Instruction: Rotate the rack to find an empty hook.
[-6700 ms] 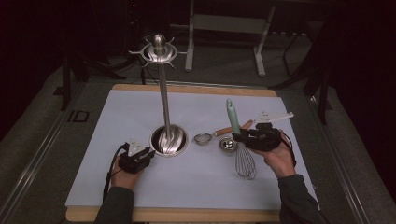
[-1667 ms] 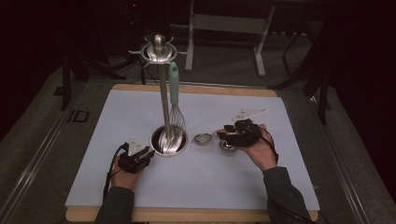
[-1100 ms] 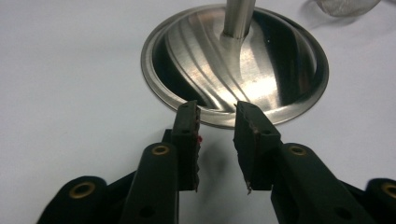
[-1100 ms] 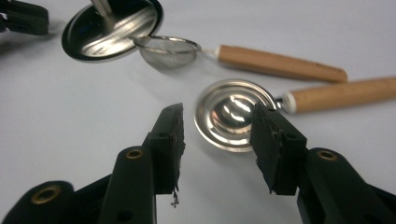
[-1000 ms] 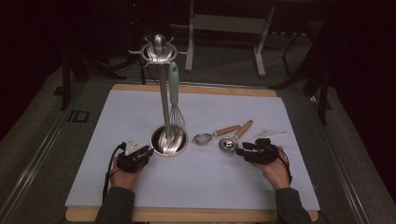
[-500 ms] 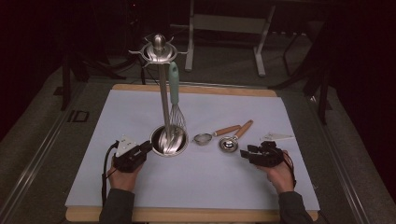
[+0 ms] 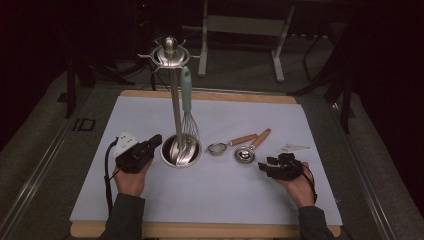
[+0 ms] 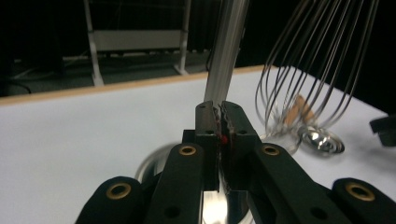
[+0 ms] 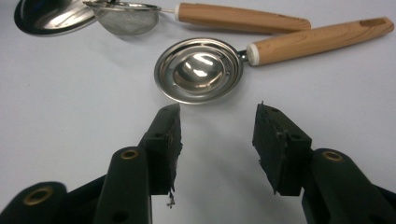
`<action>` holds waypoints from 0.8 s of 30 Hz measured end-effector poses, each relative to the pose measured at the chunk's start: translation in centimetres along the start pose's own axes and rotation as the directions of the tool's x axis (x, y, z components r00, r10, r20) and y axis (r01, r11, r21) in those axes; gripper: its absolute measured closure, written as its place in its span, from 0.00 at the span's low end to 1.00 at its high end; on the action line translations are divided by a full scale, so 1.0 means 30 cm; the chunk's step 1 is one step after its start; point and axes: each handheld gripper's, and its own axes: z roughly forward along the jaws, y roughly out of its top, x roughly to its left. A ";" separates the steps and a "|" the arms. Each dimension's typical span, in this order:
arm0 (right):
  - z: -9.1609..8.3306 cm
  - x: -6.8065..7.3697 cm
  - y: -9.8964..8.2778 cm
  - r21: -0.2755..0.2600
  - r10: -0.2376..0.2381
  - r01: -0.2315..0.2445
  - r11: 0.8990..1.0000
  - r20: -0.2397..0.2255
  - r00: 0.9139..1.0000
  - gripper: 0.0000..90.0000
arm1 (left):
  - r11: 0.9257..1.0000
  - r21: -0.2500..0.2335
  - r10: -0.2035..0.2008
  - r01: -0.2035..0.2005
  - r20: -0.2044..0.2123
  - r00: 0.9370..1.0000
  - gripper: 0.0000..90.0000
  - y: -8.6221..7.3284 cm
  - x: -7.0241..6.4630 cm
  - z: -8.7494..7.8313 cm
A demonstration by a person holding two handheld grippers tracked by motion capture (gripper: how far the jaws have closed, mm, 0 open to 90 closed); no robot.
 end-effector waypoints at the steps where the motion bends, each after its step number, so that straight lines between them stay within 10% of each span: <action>1: 0.002 0.000 -0.002 0.005 0.000 0.000 1.000 0.004 1.000 0.57 | 1.000 -0.010 0.003 -0.003 -0.002 1.000 0.97 0.013 -0.001 -0.001; 13: 0.017 0.007 -0.012 0.027 -0.012 0.012 1.000 0.016 1.000 0.56 | 0.979 -0.195 0.064 -0.062 0.005 0.998 1.00 0.197 -0.057 -0.041; 24: 0.020 0.003 -0.018 0.032 -0.014 0.013 0.999 0.023 1.000 0.56 | 0.937 -0.328 0.129 -0.121 0.001 0.992 1.00 0.364 -0.117 -0.078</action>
